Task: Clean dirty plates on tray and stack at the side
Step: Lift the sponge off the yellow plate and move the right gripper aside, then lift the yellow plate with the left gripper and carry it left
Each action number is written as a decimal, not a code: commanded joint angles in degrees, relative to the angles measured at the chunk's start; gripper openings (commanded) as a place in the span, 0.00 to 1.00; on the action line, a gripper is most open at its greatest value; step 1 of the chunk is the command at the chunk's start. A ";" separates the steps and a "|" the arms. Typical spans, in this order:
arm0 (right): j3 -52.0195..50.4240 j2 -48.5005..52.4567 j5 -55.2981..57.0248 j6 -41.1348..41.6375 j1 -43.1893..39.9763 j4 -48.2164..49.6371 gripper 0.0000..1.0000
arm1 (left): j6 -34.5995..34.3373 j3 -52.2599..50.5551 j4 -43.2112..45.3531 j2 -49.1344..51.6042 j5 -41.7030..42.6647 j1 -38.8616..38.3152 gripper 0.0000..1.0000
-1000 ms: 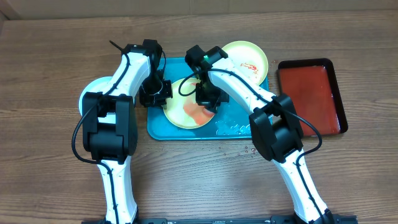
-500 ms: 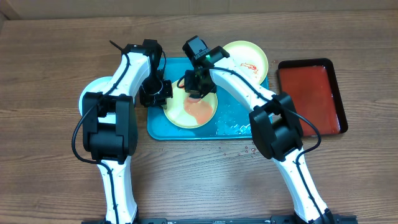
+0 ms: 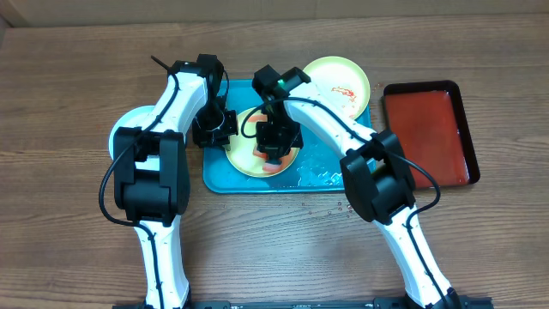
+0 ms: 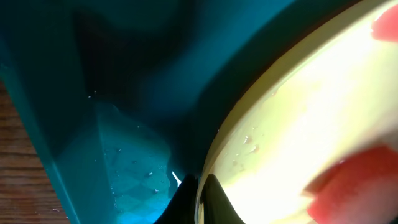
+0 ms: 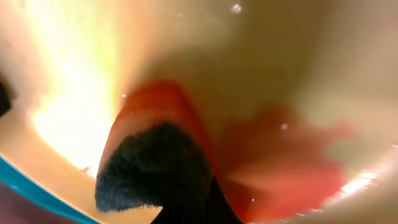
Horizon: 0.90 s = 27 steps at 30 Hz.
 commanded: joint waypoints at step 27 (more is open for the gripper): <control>-0.61 -42.69 7.56 -5.20 -27.26 -4.24 0.04 | -0.50 -0.20 -3.61 -24.90 -30.32 -6.54 0.04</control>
